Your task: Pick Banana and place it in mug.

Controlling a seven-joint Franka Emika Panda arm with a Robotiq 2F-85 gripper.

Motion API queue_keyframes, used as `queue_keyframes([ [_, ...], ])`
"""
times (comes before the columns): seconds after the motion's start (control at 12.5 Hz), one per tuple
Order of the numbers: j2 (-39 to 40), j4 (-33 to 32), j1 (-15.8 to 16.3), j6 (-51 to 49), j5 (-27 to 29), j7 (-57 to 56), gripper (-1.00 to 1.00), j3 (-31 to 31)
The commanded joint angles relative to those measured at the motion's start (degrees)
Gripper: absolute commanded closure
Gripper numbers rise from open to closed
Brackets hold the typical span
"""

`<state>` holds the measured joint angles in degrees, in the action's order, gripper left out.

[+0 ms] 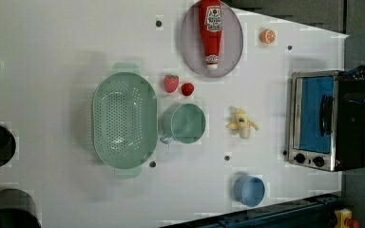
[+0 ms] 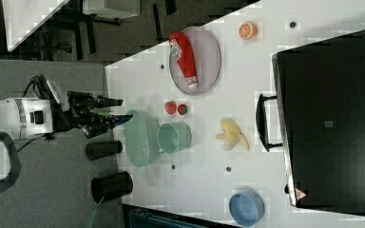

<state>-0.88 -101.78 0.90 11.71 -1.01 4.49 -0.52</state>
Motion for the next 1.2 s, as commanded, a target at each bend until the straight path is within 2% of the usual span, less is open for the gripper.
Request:
queue_keyframes([
  [0.08, -22.3, -12.4, -0.8, -13.7, 0.2, -6.4, -0.56, -3.0],
  [0.16, -22.1, -13.1, -0.8, -13.6, 0.2, -6.4, -0.93, -3.0],
  [0.24, -21.5, -14.1, -0.8, -13.3, 0.2, -6.4, -1.0, -3.0],
  [0.72, -13.4, -24.3, -0.8, 5.2, 0.2, -8.0, -1.0, -2.9],
  [1.2, -0.8, -32.1, -0.8, 28.2, 0.2, -27.8, -1.0, -3.0],
])
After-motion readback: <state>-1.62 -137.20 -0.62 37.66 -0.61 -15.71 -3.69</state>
